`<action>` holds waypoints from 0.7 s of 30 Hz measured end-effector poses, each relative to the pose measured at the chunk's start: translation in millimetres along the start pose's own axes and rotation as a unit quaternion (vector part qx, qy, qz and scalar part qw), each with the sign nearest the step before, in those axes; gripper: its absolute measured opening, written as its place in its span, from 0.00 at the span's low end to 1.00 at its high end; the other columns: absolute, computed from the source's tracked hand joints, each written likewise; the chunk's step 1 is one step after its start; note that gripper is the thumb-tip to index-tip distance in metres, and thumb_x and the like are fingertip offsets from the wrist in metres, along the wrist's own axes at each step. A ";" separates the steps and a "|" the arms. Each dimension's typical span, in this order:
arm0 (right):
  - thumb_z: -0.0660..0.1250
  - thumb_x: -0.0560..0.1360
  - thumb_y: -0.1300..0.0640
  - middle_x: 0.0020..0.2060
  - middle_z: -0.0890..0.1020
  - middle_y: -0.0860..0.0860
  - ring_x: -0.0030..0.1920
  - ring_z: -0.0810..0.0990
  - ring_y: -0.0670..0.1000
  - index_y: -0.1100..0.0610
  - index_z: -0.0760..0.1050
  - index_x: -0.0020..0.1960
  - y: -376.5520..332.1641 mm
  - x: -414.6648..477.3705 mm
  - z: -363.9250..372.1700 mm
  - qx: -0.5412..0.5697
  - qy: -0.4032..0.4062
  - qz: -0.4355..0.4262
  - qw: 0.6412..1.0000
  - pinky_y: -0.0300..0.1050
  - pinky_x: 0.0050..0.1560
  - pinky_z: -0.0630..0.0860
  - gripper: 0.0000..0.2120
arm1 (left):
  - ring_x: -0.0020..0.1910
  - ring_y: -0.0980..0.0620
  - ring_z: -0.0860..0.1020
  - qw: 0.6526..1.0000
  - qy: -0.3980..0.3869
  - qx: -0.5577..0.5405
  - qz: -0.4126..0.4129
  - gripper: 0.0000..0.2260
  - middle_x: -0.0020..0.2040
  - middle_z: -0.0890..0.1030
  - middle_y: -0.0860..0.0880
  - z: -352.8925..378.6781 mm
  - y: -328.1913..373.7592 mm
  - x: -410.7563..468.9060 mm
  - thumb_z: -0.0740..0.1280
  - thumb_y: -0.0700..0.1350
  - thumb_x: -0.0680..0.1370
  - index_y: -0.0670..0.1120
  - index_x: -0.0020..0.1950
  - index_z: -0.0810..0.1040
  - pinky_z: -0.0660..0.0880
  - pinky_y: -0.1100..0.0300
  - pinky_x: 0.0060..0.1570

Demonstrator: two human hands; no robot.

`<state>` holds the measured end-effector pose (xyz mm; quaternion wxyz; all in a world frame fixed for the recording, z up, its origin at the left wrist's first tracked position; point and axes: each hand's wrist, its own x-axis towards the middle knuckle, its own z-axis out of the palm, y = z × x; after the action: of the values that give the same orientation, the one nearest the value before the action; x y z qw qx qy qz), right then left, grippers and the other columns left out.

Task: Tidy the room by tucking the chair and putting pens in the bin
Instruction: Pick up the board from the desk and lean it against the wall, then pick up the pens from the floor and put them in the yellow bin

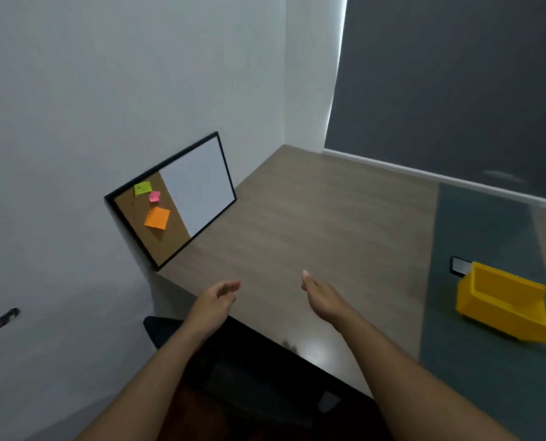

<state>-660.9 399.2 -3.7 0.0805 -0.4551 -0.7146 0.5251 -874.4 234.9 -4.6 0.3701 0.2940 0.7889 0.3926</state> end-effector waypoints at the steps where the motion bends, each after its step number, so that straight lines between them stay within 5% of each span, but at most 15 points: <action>1: 0.50 0.89 0.44 0.72 0.78 0.60 0.72 0.75 0.55 0.67 0.73 0.74 10.2 -13.0 -9.4 -0.005 0.006 0.008 1.000 0.47 0.74 0.67 0.30 | 0.68 0.54 0.79 1.000 -0.013 0.006 0.006 0.15 0.67 0.82 0.57 12.5 3.8 -5.5 0.65 0.43 0.86 0.52 0.71 0.81 0.73 0.55 0.71; 6: 0.51 0.89 0.44 0.65 0.80 0.67 0.68 0.78 0.65 0.73 0.73 0.65 60.4 -69.1 -47.1 0.013 0.059 0.060 0.996 0.56 0.69 0.73 0.31 | 0.69 0.51 0.80 0.996 -0.077 0.022 0.035 0.15 0.68 0.83 0.52 73.8 23.7 -20.4 0.65 0.38 0.85 0.48 0.70 0.81 0.73 0.52 0.74; 14: 0.51 0.87 0.39 0.61 0.83 0.63 0.64 0.80 0.62 0.68 0.77 0.61 128.2 -140.4 -85.1 0.070 0.178 0.145 0.971 0.51 0.66 0.75 0.32 | 0.68 0.50 0.81 0.973 -0.198 0.068 0.097 0.13 0.67 0.84 0.54 150.1 57.2 -22.2 0.66 0.39 0.84 0.54 0.64 0.83 0.74 0.50 0.72; 18: 0.46 0.76 0.21 0.46 0.82 0.57 0.47 0.81 0.53 0.62 0.77 0.46 152.9 -182.5 -87.7 0.070 0.238 0.163 0.955 0.48 0.51 0.73 0.44 | 0.69 0.48 0.81 0.955 -0.254 0.090 0.123 0.14 0.67 0.84 0.51 182.6 67.1 -33.3 0.66 0.37 0.84 0.51 0.66 0.82 0.73 0.51 0.72; 21: 0.51 0.87 0.37 0.57 0.82 0.66 0.58 0.81 0.60 0.70 0.77 0.57 156.9 -219.9 -86.4 0.095 0.267 0.206 0.937 0.52 0.59 0.75 0.35 | 0.69 0.50 0.80 0.938 -0.302 0.112 0.125 0.14 0.68 0.83 0.53 206.2 65.5 -44.4 0.65 0.39 0.85 0.52 0.67 0.82 0.73 0.50 0.73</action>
<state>-394.9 301.4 -15.5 0.2010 -0.7060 -0.5041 0.4549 -670.5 318.2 -20.3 0.5034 0.5346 0.6359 0.2377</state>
